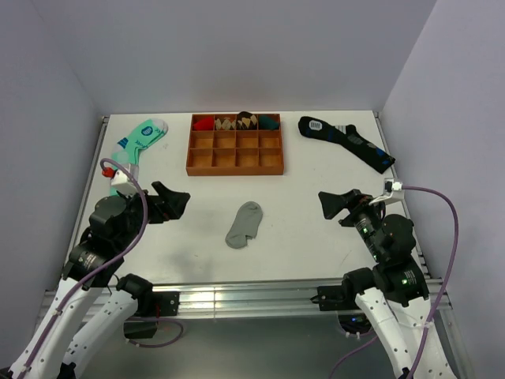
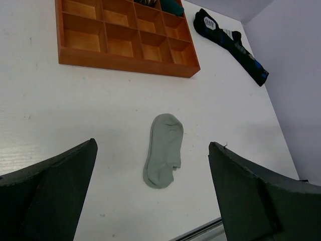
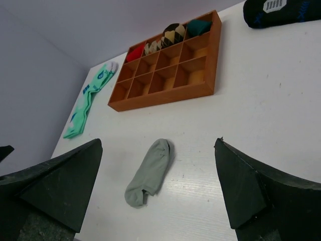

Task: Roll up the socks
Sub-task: Roll the sock at the center of the board.

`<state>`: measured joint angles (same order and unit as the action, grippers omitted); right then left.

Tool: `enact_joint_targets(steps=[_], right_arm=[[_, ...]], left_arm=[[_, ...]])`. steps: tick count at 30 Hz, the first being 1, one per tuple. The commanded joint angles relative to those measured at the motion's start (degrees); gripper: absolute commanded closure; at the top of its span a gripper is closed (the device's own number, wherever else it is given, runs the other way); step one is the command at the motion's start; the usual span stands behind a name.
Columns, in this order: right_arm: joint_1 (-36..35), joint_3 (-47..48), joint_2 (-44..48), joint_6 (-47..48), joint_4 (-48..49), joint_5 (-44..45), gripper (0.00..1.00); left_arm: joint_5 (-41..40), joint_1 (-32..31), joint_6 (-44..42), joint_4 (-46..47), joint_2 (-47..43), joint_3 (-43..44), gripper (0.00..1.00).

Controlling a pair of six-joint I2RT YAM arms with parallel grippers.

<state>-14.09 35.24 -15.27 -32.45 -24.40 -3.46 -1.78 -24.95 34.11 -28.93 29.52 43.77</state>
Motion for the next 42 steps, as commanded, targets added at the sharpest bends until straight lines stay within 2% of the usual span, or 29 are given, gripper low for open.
enact_joint_targets(steps=[1, 6, 12, 16, 19, 20, 21, 22, 23, 24, 25, 27, 28, 29, 30, 33, 34, 38, 42], right_arm=[[0.29, 0.26, -0.29, 1.68, -0.12, 0.91, 0.00], [0.29, -0.26, -0.64, 2.48, -0.03, 1.27, 0.00], [0.20, -1.49, -3.27, 3.97, 3.92, -5.40, 0.00], [-1.90, -3.33, -6.61, 2.74, 7.34, -6.12, 0.00], [-10.32, -5.53, -11.16, 0.64, 12.26, 2.29, 0.00], [-18.00, -5.97, -13.10, 0.20, 14.62, 5.89, 0.00], [-22.34, -6.24, -15.04, -0.42, 15.60, 9.49, 0.01], [-26.56, -6.07, -20.10, -0.42, 16.40, 17.53, 0.05], [-30.78, -5.72, -22.85, -0.42, 17.01, 21.18, 0.08], [-38.13, -5.02, -25.57, -0.16, 17.11, 25.22, 0.10], [-41.25, -3.53, -28.91, 0.19, 17.54, 29.61, 0.11], [-45.75, -1.77, -37.96, 2.11, 19.21, 32.63, 0.16], [-48.99, 0.42, -40.69, 2.73, 19.57, 33.95, 0.22], [-50.24, 1.31, -46.11, 3.70, 20.18, 35.79, 0.25], [-51.99, 2.62, -48.43, 5.88, 22.19, 36.07, 0.34], [-53.41, 4.48, -56.33, 10.10, 26.50, 36.68, 0.46], [-54.28, 5.44, -58.10, 10.91, 27.38, 37.03, 0.57], [-56.13, 5.45, -62.68, 16.44, 35.63, 33.71, 0.59], [-57.10, 7.03, -67.52, 18.03, 38.02, 30.98, 0.64]], left_arm=[[1.25, -0.10, -0.09, 2.21, 0.10, -0.09, 0.01], [1.25, -0.19, -0.09, 2.30, 0.45, -0.17, 0.01], [2.12, -0.19, -0.27, 2.47, 0.89, -0.17, 0.00], [2.05, -0.01, -0.01, 2.47, 1.42, -0.26, 0.01], [2.05, -0.01, 0.08, 2.30, 2.38, -0.09, 0.01], [2.05, -0.10, 0.08, 2.21, 2.56, -0.09, 0.01], [2.05, -0.10, 0.08, 2.30, 2.65, -0.09, 0.01], [2.05, -0.10, 0.08, 2.30, 2.74, -0.17, 0.00], [2.05, -0.10, 0.17, 2.38, 2.74, -0.17, 0.01], [2.05, -0.19, 0.17, 2.30, 2.83, -0.17, 0.00], [1.96, -0.19, 0.17, 2.30, 2.83, -0.17, 0.01], [2.22, -0.27, 0.17, 2.38, 3.00, -0.18, 0.00], [2.22, -0.27, 0.17, 2.38, 3.09, -0.17, 0.01], [2.22, -0.27, 0.17, 2.30, 3.09, -0.17, 0.01], [2.05, -0.27, 0.26, 2.21, 3.09, -0.09, 0.01], [2.05, -0.19, 0.26, 2.30, 2.56, -0.17, 0.00], [2.22, -0.19, 0.26, 2.38, 2.56, -0.26, 0.01], [2.13, -0.36, 0.43, 2.30, 2.65, -0.18, 0.01], [2.22, -0.54, 0.43, 2.21, 3.26, -0.17, 0.00]])
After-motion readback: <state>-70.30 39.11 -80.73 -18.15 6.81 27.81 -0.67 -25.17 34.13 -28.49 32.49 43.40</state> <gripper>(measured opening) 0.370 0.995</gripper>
